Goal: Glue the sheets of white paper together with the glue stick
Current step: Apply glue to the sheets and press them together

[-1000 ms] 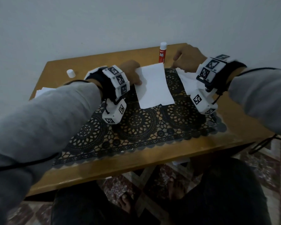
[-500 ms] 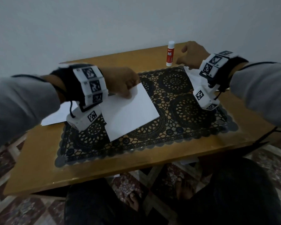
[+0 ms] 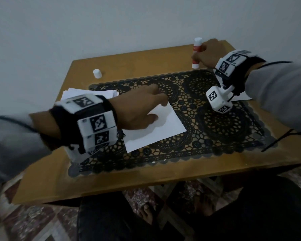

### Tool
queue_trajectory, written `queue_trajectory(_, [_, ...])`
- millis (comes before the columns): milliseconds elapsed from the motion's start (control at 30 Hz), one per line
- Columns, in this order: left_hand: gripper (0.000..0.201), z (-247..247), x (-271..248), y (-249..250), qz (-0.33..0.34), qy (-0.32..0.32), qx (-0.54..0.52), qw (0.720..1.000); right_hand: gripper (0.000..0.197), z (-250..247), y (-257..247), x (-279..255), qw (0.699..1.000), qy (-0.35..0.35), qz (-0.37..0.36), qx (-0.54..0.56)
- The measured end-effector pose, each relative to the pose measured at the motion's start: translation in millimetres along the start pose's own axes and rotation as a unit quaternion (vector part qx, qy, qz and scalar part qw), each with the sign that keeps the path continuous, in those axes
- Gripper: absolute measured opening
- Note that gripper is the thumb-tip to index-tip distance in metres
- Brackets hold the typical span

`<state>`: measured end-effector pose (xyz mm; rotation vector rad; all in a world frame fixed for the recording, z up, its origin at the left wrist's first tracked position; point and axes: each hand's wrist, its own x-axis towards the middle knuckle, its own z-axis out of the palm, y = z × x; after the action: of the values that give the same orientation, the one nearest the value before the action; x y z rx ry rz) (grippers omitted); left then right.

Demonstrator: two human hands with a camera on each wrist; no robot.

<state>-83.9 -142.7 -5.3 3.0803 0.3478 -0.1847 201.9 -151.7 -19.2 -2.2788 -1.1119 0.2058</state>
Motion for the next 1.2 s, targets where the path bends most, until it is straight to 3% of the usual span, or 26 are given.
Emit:
queue_trajectory(133, [0.066,10,-41,41,-0.029,-0.155,0.080,0.984,0.022,-5,-16,-16,0.993,-0.006,-0.116,-0.013])
queue_trajectory(200, [0.080,24,-54,59,-0.046,-0.221,0.069,0.972,0.029,-8,-30,-32,0.985,-0.054,-0.166,-0.008])
queue_trajectory(267, [0.086,34,-59,64,-0.051,-0.242,0.065,0.967,0.040,-9,-47,-50,0.971,-0.111,-0.210,-0.001])
queue_trajectory(467, [0.083,35,-63,60,-0.047,-0.237,0.050,0.969,0.025,16,-92,-106,0.940,-0.176,-0.291,0.018])
queue_trajectory(700, [0.089,39,-64,65,-0.056,-0.223,0.035,0.972,0.031,63,-125,-144,0.922,-0.208,-0.327,0.008])
queue_trajectory(1000, [0.087,39,-63,63,-0.049,-0.219,0.036,0.974,0.024,53,-102,-128,0.944,-0.178,-0.274,-0.041])
queue_trajectory(1200, [0.071,28,-55,60,-0.049,-0.140,0.004,0.989,0.029,32,-67,-113,0.961,-0.131,-0.233,-0.069])
